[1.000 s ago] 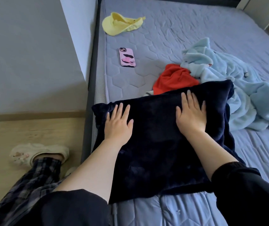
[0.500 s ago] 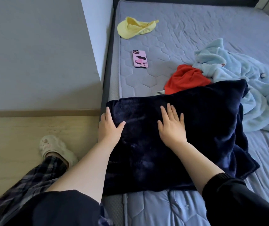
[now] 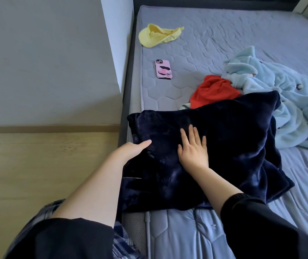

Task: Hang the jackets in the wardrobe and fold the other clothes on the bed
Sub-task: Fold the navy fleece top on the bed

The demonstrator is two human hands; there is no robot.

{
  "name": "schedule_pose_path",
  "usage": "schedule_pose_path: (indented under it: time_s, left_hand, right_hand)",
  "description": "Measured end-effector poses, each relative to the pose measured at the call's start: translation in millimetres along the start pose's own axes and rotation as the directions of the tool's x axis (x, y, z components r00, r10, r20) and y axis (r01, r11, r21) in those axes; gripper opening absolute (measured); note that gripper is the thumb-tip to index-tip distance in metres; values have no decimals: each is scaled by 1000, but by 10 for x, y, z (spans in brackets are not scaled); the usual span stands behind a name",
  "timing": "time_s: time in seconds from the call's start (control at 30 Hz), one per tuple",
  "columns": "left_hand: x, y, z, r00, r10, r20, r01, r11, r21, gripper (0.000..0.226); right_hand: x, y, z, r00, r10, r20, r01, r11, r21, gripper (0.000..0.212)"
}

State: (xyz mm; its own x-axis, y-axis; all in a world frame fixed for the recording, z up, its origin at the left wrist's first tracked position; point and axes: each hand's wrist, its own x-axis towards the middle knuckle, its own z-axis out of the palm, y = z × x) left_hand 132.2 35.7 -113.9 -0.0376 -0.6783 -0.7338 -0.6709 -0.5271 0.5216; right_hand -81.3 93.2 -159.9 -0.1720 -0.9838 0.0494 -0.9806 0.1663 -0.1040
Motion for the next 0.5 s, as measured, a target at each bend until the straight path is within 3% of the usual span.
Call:
schedule_pose_path:
  time_s: [0.07,0.13,0.2,0.3,0.5]
  left_hand:
    - [-102,30,24,997,6,74,-5,1000,-18,103]
    - [-186,44,83,995,34,94,-36,999,15,89]
    - [-233,25,167,996,82,24,-82,996,20,51]
    - [-308,-3,262,989,78,-127,-95,986,-135,24]
    - [-427,39,-79,936,58,-346,-203,895,-398,15]
  right_hand:
    - [-6,-53,17,1000,25,9,-24,998,-49,62]
    - [1,-102,9,999,41,34,-39,996,-78,63]
    - [-3,-132,-25,996,55,64,-49,995,-87,63]
    - [-40,-168,-101,994,63,88,-58,996,-62,61]
    - [-24,-451,-391,994,103,47,-110,974,196,56]
